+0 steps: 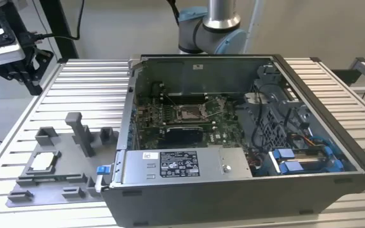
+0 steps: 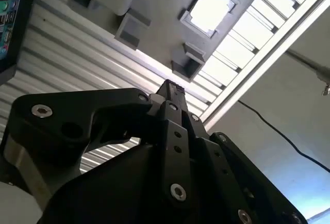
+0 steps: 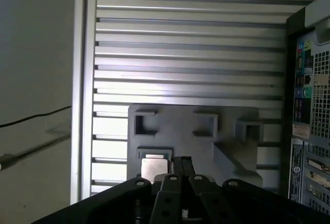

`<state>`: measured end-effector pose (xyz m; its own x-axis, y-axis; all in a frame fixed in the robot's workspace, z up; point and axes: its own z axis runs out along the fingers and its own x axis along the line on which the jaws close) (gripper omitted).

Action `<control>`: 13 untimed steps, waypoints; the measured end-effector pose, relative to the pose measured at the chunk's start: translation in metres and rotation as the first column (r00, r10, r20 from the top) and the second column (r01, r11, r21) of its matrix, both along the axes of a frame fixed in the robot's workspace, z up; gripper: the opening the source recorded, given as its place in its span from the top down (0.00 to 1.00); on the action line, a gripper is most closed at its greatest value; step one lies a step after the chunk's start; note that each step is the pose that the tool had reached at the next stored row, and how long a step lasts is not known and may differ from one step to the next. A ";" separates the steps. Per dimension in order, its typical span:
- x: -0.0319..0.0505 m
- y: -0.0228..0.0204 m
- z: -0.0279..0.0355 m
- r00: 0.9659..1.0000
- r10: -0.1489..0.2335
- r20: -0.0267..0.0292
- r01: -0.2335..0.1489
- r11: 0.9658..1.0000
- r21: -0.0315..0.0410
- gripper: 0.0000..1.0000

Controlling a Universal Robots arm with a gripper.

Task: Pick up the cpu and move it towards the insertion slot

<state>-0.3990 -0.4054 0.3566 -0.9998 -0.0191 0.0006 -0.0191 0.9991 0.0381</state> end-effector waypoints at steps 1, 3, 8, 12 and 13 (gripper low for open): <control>-0.0025 -0.0012 -0.0002 1.000 0.000 0.000 0.000 1.000 0.000 1.00; -0.0080 -0.0064 -0.0008 1.000 0.000 0.000 0.000 1.000 0.001 1.00; -0.0149 -0.0247 -0.0050 1.000 0.000 0.000 0.000 1.000 0.002 1.00; -0.0168 -0.0331 -0.0117 1.000 0.000 0.000 0.000 1.000 0.002 1.00; -0.0175 -0.0334 -0.0131 1.000 0.000 0.000 0.000 1.000 0.002 1.00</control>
